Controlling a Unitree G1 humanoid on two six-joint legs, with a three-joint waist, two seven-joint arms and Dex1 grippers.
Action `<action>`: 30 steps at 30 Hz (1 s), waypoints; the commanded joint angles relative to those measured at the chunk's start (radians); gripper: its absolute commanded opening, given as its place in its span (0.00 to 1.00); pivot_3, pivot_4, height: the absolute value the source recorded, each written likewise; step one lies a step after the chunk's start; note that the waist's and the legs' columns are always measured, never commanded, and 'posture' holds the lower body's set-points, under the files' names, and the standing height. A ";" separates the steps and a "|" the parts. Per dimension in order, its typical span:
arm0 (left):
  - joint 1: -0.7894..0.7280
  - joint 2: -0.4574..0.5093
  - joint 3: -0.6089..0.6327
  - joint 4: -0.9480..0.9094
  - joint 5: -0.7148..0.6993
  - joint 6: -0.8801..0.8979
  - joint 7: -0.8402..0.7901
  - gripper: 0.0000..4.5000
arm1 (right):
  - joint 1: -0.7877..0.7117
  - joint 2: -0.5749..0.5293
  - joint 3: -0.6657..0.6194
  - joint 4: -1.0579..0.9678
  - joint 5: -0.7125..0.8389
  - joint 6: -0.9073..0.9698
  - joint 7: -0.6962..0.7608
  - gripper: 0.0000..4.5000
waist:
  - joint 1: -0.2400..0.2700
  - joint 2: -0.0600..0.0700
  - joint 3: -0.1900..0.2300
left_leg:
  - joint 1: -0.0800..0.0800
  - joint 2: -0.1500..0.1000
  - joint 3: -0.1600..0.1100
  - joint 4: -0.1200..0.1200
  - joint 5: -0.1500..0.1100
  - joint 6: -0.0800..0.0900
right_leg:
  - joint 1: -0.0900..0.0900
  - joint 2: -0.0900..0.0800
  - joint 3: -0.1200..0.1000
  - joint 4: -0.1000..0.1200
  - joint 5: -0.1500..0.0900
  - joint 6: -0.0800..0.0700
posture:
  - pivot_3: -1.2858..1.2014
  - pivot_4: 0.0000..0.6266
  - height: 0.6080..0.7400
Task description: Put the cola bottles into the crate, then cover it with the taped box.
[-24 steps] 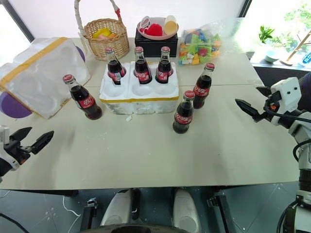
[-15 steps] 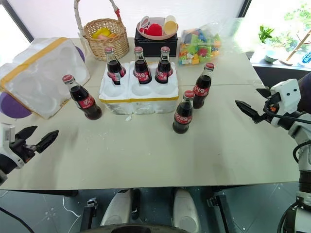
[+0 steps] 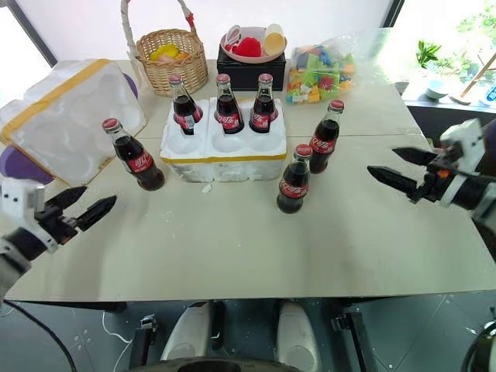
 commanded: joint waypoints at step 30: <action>-0.497 -0.016 -0.309 0.562 0.266 -0.328 -0.218 0.64 | -0.163 -0.136 -0.140 -0.334 0.431 0.282 0.014 1.00 | 0.000 -0.001 0.000 | -0.001 0.000 0.001 0.000 0.000 0.000 | -0.001 0.000 0.000 0.001 0.001 0.001 | 0.52 0.24 1.00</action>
